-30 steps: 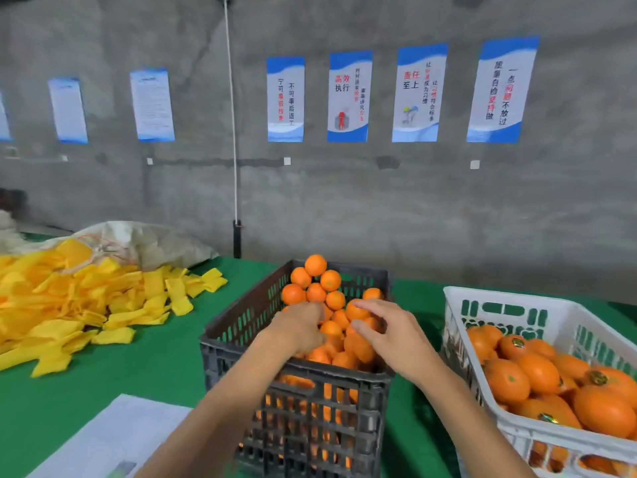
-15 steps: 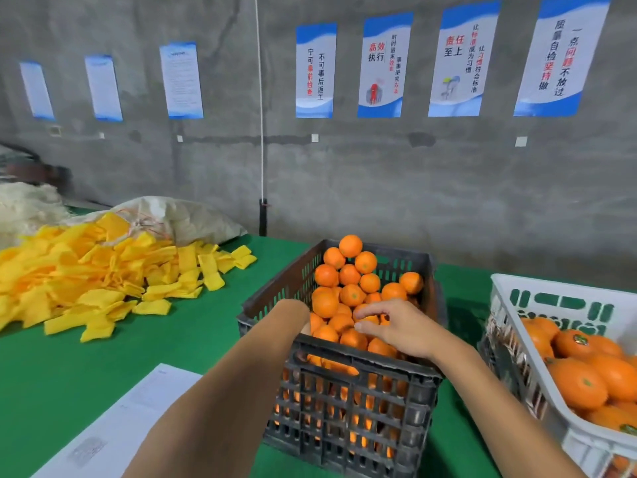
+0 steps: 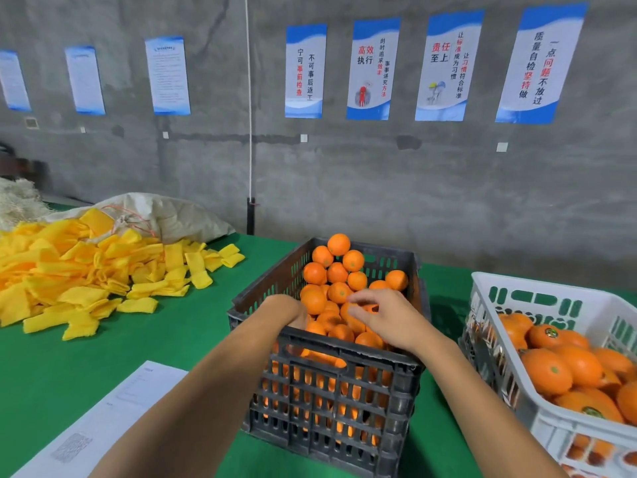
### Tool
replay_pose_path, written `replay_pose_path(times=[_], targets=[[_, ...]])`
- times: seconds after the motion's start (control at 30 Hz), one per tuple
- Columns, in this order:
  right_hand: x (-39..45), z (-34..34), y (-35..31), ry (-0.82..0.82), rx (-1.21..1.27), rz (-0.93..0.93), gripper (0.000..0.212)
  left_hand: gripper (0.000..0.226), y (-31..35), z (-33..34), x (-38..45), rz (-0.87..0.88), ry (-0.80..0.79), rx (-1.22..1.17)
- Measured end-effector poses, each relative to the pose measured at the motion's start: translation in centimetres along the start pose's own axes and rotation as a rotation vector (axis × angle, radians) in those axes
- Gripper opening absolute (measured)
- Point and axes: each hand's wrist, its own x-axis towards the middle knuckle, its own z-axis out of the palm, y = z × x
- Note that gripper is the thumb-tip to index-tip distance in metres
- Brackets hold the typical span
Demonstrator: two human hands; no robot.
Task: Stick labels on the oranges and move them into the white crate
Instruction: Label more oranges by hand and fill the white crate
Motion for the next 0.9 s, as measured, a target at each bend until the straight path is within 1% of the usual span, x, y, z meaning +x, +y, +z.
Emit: replay_pose_path(times=[0.03, 0.1, 0.17, 0.2, 0.27, 0.33, 0.43, 0.53, 0.63, 0.67, 0.73, 0.77, 0.83, 0.9], targets=[[-0.3, -0.2, -0.5, 0.053, 0.055, -0.024, 0.034, 0.049, 0.1, -0.1, -0.7, 0.079, 0.085, -0.119], [-1.3, -0.7, -1.4, 0.15, 0.141, -0.054, 0.036, 0.056, 1.1, -0.6, -2.5, 0.265, 0.388, -0.342], [-2.4, -1.6, -2.2, 0.233, 0.148, -0.077, 0.041, 0.06, 3.3, -1.1, -5.1, 0.453, 0.671, -0.529], [-3.1, -2.2, -2.5, 0.287, 0.14, -0.084, 0.044, 0.061, 4.7, -1.3, -6.4, 0.532, 0.767, -0.62], [-5.1, -3.7, -2.7, 0.414, 0.184, -0.071, 0.049, 0.065, 7.8, -1.2, -8.9, 0.631, 0.888, -0.758], [-7.7, -5.0, -2.6, 0.523, 0.294, -0.049, 0.053, 0.069, 10.9, -0.4, -10.9, 0.663, 0.962, -0.827], [-12.2, -5.8, -1.5, 0.608, 0.389, -0.015, 0.054, 0.072, 15.5, 1.8, -13.1, 0.714, 1.058, -0.752], [-16.7, -4.8, 0.8, 0.58, 0.421, 0.054, 0.054, 0.079, 19.1, 5.9, -13.5, 0.733, 1.016, -0.628], [-20.5, -2.3, 4.0, 0.511, 0.419, 0.162, 0.053, 0.085, 21.5, 11.5, -11.9, 0.72, 0.872, -0.585], [-21.5, -1.1, 5.2, 0.48, 0.399, 0.203, 0.056, 0.085, 21.9, 13.4, -11.0, 0.716, 0.8, -0.616], [-23.5, 1.5, 7.5, 0.406, 0.376, 0.275, 0.058, 0.079, 22.1, 17.2, -9.5, 0.693, 0.632, -0.77], [-24.5, 2.8, 8.6, 0.371, 0.381, 0.306, 0.051, 0.075, 22.0, 19.2, -8.8, 0.669, 0.566, -0.826], [-26.0, 5.1, 10.7, 0.309, 0.34, 0.338, 0.034, 0.071, 21.5, 22.8, -7.7, 0.61, 0.487, -0.866], [-27.2, 7.2, 12.4, 0.231, 0.258, 0.333, 0.028, 0.07, 21.0, 25.7, -6.8, 0.563, 0.446, -0.93]])
